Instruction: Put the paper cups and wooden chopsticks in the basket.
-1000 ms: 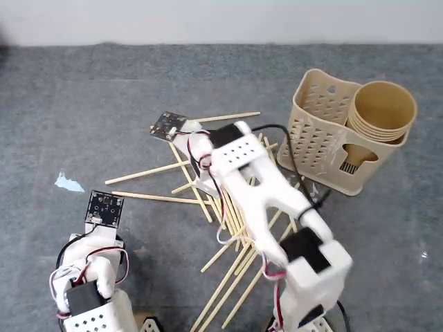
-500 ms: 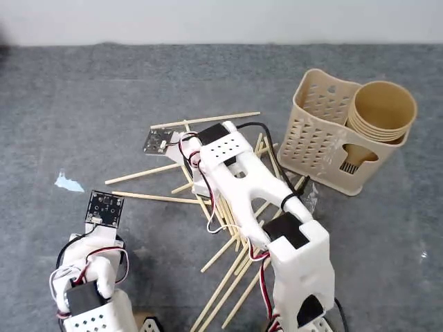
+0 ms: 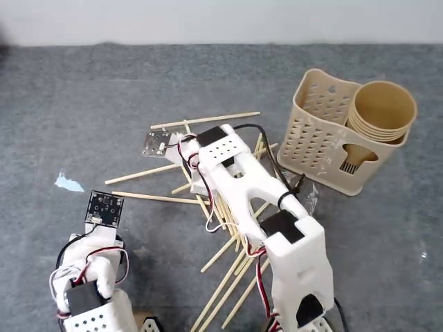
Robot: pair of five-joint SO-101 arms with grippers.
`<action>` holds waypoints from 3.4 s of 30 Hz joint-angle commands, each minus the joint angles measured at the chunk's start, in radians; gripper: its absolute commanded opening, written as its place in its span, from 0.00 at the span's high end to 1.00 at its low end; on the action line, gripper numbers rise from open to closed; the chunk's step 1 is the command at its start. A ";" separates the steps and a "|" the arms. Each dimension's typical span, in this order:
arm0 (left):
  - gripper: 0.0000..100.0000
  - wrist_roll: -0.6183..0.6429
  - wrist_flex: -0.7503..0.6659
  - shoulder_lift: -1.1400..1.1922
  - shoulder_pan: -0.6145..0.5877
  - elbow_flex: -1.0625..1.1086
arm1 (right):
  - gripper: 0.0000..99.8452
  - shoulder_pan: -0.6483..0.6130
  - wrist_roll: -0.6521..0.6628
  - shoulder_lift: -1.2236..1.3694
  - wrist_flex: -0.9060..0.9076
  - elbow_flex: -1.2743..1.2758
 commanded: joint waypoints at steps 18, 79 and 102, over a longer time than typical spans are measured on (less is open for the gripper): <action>0.86 0.006 0.006 -0.008 0.003 -0.012 | 0.99 -0.084 0.005 -0.193 0.044 -0.049; 0.86 0.006 0.006 -0.008 0.003 -0.012 | 0.84 0.358 -0.643 -0.742 -0.162 -0.044; 0.86 0.006 0.006 -0.008 0.003 -0.012 | 0.83 0.134 -0.654 -0.082 -0.058 -0.052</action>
